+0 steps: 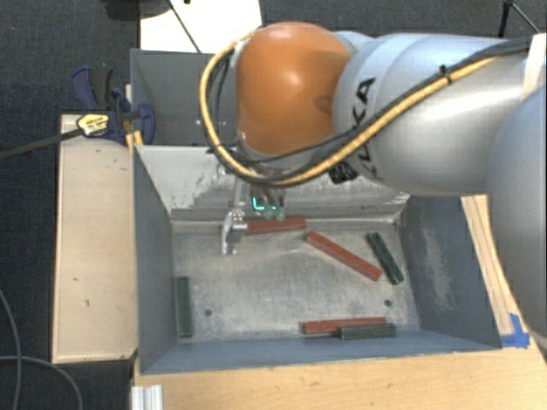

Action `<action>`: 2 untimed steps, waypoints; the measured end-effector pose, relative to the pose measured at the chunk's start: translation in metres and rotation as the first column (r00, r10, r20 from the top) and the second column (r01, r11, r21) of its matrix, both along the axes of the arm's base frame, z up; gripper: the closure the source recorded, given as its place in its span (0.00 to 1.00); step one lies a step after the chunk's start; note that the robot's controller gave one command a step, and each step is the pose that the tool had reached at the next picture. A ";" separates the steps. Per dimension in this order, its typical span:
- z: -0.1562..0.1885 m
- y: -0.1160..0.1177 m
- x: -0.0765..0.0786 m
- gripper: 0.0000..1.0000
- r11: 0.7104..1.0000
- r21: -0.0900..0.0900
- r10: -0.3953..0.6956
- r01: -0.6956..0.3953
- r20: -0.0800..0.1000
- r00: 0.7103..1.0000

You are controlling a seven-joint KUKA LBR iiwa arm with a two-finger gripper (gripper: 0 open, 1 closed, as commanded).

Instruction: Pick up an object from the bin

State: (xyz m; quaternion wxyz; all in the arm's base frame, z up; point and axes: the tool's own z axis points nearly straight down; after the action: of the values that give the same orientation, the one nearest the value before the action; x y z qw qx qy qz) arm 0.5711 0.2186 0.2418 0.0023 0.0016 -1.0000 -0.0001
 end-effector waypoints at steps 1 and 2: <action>0.004 -0.001 0.002 0.00 1.000 0.002 -0.005 0.005 0.008 1.000; -0.062 -0.102 0.020 1.00 0.983 0.000 0.186 -0.186 0.006 0.982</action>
Offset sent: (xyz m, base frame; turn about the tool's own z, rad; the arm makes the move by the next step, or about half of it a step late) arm 0.0189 -0.1015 -0.0629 -0.1896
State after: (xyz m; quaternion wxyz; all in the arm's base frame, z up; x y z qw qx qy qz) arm 0.5907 0.1169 0.1796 -0.0009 0.0950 -0.9955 -0.0003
